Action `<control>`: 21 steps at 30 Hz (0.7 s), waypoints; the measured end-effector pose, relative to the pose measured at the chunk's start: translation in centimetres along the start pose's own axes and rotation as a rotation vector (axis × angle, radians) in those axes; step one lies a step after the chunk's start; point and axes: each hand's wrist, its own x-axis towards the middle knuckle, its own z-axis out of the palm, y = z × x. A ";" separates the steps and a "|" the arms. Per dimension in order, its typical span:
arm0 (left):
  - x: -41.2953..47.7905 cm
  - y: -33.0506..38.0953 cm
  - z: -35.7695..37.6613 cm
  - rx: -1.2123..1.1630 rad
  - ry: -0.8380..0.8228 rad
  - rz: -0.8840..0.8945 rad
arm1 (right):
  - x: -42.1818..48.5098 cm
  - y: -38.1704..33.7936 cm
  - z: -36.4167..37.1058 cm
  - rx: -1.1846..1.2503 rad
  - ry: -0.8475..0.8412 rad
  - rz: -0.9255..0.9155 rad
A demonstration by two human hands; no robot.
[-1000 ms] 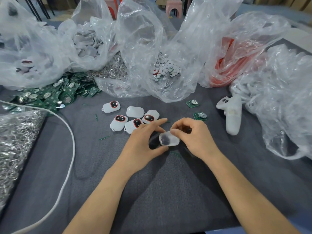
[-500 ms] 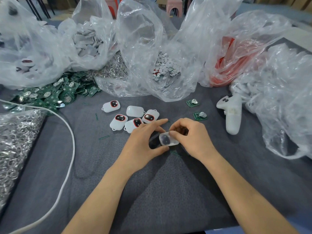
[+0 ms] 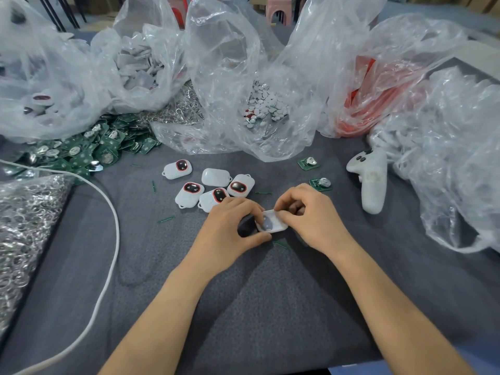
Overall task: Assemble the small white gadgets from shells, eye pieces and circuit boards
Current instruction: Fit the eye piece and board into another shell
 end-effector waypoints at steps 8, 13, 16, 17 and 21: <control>-0.1 0.1 0.0 0.028 0.008 0.018 | -0.1 -0.1 -0.2 0.017 -0.020 0.013; 0.0 0.1 0.0 0.018 0.012 0.025 | -0.1 -0.2 -0.3 -0.003 -0.032 0.007; 0.0 0.1 0.1 0.017 0.011 0.014 | -0.1 -0.2 -0.2 -0.018 -0.020 -0.001; -0.1 0.0 0.1 0.022 0.013 0.006 | -0.2 -0.2 -0.2 -0.010 -0.011 -0.005; -0.1 0.0 0.0 0.023 0.018 0.016 | -0.2 -0.2 -0.2 0.026 -0.016 -0.017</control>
